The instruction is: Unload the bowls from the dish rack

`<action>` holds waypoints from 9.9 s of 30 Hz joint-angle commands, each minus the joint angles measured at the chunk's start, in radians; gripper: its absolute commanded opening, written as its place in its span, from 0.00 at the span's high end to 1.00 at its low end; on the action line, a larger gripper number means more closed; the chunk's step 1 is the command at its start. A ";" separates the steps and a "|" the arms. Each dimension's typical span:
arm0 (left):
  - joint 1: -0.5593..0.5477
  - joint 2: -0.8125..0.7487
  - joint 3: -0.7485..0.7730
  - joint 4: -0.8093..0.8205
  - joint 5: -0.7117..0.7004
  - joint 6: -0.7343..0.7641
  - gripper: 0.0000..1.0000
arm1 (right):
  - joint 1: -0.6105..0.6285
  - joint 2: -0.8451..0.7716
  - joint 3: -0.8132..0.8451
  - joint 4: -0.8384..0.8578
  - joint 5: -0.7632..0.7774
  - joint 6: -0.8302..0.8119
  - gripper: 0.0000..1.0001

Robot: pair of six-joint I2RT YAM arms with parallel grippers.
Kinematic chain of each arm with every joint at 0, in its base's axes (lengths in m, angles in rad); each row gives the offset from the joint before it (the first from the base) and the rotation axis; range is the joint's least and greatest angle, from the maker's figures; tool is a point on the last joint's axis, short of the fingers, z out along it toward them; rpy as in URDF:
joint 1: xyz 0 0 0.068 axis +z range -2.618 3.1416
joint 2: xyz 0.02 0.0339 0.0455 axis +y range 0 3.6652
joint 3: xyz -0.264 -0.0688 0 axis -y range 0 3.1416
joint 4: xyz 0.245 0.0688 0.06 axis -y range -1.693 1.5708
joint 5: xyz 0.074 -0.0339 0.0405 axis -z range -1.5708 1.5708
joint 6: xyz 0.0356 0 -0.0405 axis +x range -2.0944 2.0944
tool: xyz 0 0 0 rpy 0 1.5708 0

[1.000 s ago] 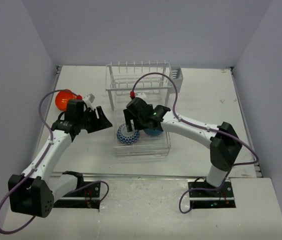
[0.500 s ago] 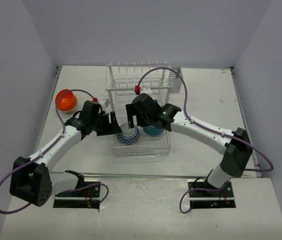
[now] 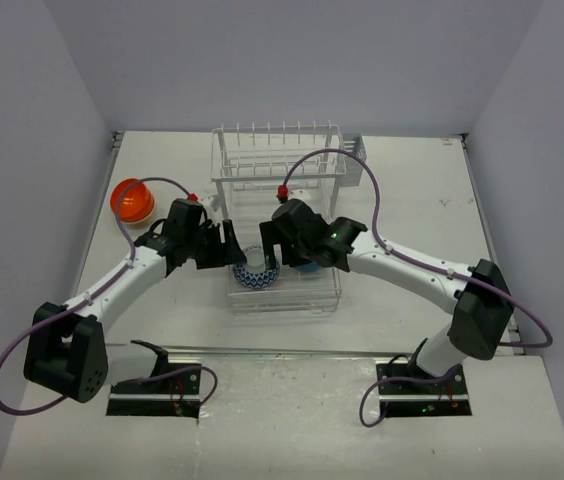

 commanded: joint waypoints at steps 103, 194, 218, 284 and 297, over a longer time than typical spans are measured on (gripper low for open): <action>-0.039 0.016 0.081 0.003 -0.123 0.013 1.00 | -0.165 -0.086 -0.570 0.865 -0.442 0.412 0.01; -0.036 0.049 0.102 0.017 -0.057 0.057 1.00 | -0.173 0.228 -0.455 1.310 -0.681 0.252 1.00; -0.036 -0.119 0.091 0.048 -0.072 0.042 0.44 | -0.171 0.058 -0.453 1.234 -0.714 0.135 1.00; -0.039 -0.150 0.093 0.068 0.080 0.106 0.39 | -1.049 0.009 -0.130 -0.069 0.191 -0.193 1.00; -0.037 -0.165 0.122 0.026 0.067 0.122 0.39 | -1.069 0.170 -0.068 -0.066 0.138 -0.190 1.00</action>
